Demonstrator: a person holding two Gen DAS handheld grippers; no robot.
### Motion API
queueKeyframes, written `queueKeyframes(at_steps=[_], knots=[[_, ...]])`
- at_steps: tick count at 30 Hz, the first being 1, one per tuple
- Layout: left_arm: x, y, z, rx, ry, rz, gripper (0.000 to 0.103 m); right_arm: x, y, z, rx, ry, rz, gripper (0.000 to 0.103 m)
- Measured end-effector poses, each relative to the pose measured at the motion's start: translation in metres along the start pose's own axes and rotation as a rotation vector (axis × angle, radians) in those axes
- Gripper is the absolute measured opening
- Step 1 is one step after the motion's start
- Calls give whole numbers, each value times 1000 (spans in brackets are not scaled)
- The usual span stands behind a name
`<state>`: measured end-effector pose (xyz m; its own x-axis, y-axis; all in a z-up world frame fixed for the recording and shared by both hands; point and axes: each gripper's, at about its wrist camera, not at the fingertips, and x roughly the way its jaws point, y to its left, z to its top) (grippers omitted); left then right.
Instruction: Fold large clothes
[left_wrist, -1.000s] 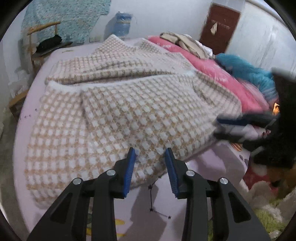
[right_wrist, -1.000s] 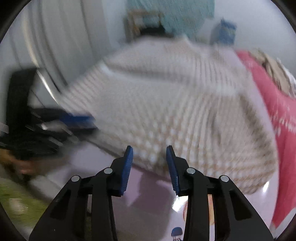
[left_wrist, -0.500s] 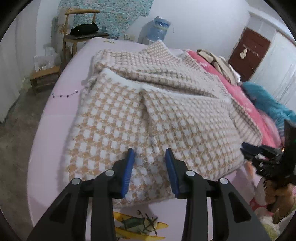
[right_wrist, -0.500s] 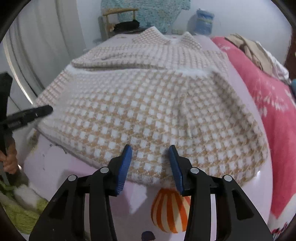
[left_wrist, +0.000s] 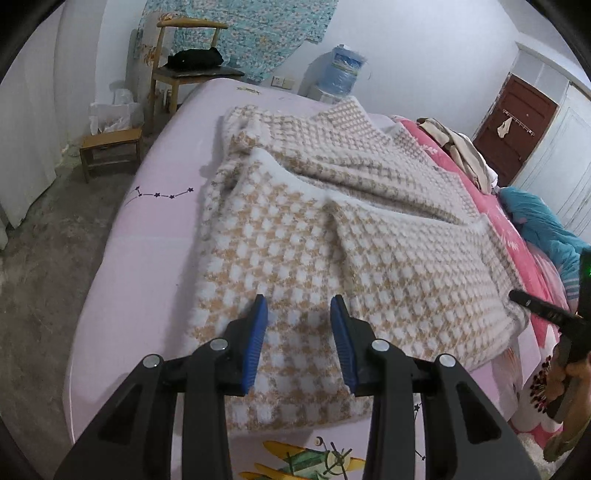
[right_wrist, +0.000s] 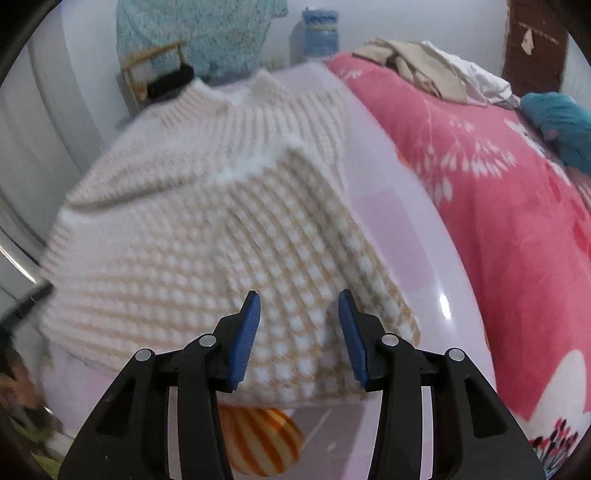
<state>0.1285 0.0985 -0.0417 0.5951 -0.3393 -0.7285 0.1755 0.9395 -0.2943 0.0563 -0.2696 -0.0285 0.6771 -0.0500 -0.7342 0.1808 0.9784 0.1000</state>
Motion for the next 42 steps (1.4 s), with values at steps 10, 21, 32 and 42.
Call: queueKeyframes(at_steps=[10, 21, 32, 42], knots=[[1, -1, 2, 13, 4, 8, 35, 29, 71, 41, -126, -15, 237, 45], [-16, -37, 14, 164, -59, 4, 35, 40, 63, 38, -132, 28, 219, 47], [62, -102, 30, 295, 88, -62, 36, 61, 48, 38, -80, 64, 197, 56], [62, -98, 34, 250, 110, -56, 37, 4, 51, 17, -163, 9, 280, 68]])
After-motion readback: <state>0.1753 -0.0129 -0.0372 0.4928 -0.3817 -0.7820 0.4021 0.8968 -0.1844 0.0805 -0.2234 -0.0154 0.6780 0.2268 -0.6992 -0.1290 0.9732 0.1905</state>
